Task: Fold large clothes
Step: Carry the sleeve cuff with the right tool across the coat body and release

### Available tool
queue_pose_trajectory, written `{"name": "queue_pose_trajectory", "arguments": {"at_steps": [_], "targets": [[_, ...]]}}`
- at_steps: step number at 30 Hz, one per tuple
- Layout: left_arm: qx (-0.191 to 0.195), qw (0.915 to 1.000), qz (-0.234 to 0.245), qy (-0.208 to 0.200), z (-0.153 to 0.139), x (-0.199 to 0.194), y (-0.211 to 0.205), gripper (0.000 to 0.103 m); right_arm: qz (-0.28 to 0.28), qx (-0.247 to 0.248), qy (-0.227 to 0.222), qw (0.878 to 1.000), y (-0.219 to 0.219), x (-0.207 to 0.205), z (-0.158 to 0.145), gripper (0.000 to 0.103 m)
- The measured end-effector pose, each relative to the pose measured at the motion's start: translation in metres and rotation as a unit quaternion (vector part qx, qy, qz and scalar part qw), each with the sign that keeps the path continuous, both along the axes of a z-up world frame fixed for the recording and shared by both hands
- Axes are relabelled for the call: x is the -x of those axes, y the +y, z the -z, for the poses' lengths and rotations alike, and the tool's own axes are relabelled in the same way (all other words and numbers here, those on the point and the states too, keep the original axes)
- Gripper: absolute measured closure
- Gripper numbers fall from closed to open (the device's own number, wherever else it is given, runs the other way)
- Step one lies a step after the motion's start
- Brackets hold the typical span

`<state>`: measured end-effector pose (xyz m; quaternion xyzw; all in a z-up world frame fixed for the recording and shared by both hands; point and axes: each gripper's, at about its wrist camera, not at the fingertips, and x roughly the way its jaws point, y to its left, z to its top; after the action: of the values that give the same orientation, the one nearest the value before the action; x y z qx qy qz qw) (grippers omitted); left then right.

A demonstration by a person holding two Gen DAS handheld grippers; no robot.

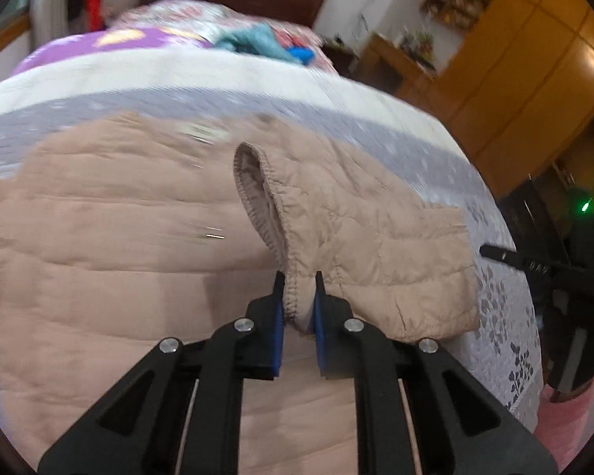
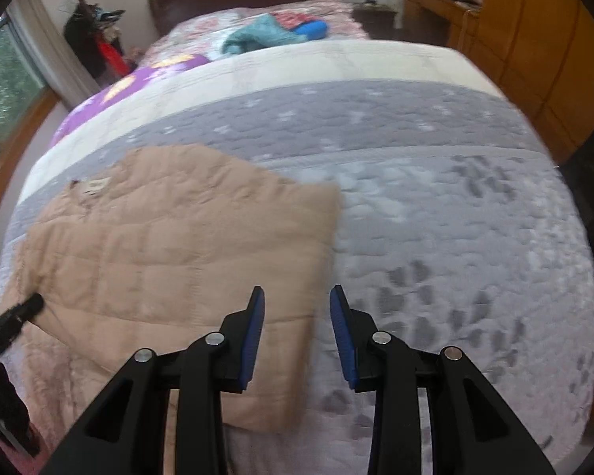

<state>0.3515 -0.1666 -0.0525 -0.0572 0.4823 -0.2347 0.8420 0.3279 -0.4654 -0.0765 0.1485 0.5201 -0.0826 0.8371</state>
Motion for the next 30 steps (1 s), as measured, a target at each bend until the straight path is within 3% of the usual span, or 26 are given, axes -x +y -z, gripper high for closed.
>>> {"name": "queue_pose_trajectory", "arguments": {"at_steps": [3, 8, 12, 17, 19, 22, 25, 27, 30], "targets": [[-0.020, 0.9988, -0.038, -0.025, -0.012, -0.002, 0.038, 0.092, -0.033, -0.024, -0.007, 0.999, 0.018, -0.009, 0.005, 0.069], [-0.032, 0.9957, -0.086, -0.015, -0.006, -0.013, 0.088, 0.092, -0.079, -0.045, -0.008, 0.996, 0.053, -0.022, 0.017, 0.069], [-0.047, 0.9940, -0.098, 0.014, 0.017, -0.026, 0.109, 0.091, -0.092, -0.025, 0.012, 0.995, 0.073, -0.031, 0.034, 0.069], [-0.067, 0.9907, -0.101, 0.062, 0.068, -0.040, 0.114, 0.089, -0.080, -0.019, 0.036, 0.996, 0.074, -0.038, 0.055, 0.070], [-0.068, 0.9912, -0.099, 0.056, 0.076, -0.042, 0.113, 0.087, -0.080, -0.010, 0.040, 0.996, 0.076, -0.040, 0.064, 0.070], [-0.078, 0.9911, -0.095, 0.052, 0.073, -0.040, 0.110, 0.086, -0.077, 0.000, 0.043, 0.996, 0.078, -0.042, 0.064, 0.070], [-0.077, 0.9900, -0.105, 0.054, 0.062, -0.037, 0.117, 0.078, -0.073, 0.015, 0.036, 0.997, 0.082, -0.039, 0.051, 0.070], [-0.084, 0.9887, -0.123, 0.019, 0.042, -0.027, 0.123, 0.071, -0.078, 0.025, 0.015, 0.996, 0.087, -0.033, 0.035, 0.069], [-0.093, 0.9872, -0.128, -0.019, 0.018, -0.015, 0.118, 0.069, -0.098, 0.010, 0.000, 0.995, 0.103, -0.030, 0.016, 0.069]]}}
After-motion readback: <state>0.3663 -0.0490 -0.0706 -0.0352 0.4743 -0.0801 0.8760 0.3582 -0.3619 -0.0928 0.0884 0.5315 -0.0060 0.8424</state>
